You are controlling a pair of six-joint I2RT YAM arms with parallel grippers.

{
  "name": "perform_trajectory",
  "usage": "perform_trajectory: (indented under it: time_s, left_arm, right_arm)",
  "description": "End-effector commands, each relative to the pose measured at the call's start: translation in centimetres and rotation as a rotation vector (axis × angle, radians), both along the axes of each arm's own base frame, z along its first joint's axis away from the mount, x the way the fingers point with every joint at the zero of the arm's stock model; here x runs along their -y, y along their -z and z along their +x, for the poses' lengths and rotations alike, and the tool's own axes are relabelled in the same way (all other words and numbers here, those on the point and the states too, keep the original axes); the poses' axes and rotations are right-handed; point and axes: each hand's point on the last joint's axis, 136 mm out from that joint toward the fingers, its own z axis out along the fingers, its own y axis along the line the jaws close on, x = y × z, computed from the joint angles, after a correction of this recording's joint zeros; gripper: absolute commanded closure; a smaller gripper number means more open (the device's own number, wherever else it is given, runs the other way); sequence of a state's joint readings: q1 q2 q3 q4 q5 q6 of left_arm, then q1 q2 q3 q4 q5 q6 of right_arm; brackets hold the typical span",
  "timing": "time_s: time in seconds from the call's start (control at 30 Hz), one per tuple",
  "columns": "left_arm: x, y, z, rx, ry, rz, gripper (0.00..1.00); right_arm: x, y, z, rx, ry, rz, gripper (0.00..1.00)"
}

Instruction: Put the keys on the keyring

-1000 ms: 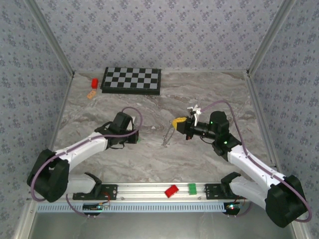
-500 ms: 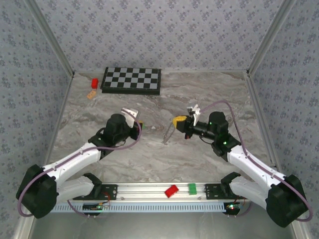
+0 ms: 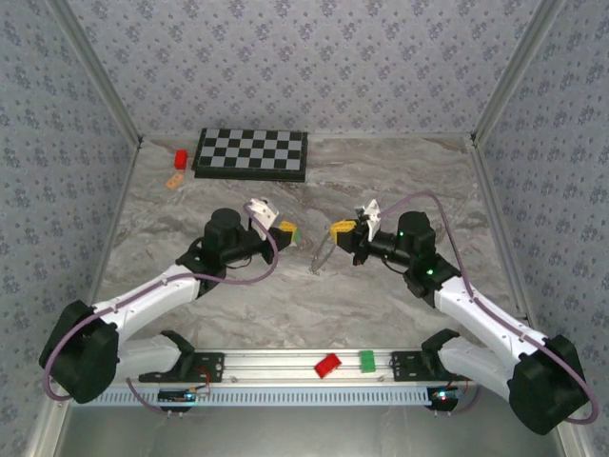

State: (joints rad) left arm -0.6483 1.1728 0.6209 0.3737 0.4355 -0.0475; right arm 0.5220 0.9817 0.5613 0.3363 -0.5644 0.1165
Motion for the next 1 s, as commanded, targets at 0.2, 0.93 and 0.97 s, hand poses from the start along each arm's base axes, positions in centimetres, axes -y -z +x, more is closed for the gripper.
perform_trajectory:
  time_s: [0.2, 0.93, 0.97]
  left_arm:
    - [1.7, -4.9, -2.9, 0.159, 0.214, -0.079, 1.0]
    - [2.1, -5.3, -4.0, 0.178, 0.269, -0.044, 1.0]
    - [2.2, -5.3, -4.0, 0.177, 0.273, -0.043, 1.0]
  right_arm:
    - [-1.5, -2.9, -0.4, 0.116, -0.1, -0.027, 1.0]
    - [-3.0, -2.5, -2.5, 0.139, -0.22, -0.061, 1.0]
    - [-3.0, -2.4, -2.3, 0.139, -0.213, -0.063, 1.0]
